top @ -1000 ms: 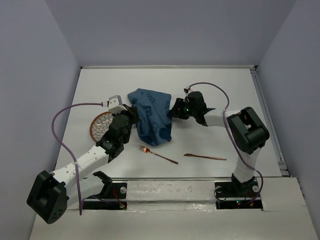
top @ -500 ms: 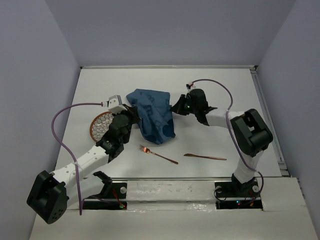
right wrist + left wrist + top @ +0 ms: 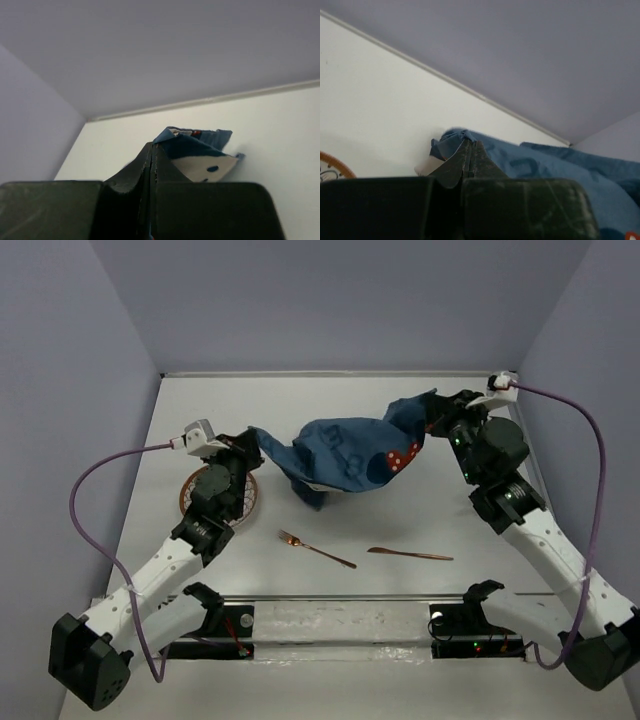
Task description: Set the dinner table for one person
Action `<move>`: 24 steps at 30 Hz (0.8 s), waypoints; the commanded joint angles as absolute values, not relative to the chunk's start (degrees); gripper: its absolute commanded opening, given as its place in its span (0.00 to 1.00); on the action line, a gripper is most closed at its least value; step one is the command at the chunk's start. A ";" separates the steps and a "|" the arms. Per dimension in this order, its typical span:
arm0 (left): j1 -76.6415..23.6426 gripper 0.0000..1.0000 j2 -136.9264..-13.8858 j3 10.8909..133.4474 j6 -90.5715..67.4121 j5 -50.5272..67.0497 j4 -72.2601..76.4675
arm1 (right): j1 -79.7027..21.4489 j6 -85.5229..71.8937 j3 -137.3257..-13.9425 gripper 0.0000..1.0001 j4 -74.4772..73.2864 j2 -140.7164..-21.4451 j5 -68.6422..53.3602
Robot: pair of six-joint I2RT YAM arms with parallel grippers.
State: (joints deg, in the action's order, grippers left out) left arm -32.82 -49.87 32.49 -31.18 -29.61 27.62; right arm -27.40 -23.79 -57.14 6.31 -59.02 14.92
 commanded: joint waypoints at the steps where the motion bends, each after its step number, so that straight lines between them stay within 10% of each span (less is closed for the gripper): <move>1: -32.08 0.00 -45.45 38.93 -29.36 -31.29 31.90 | -27.16 -18.99 -59.41 0.00 -2.00 -55.38 24.17; 15: -28.66 0.00 -54.92 47.19 -29.26 -27.96 32.60 | -24.88 -13.27 -67.58 0.00 -1.77 -59.66 29.10; 24: -14.95 0.00 -81.02 78.28 -30.59 -12.23 23.30 | -10.03 -15.73 -98.83 0.00 -4.30 -82.62 11.96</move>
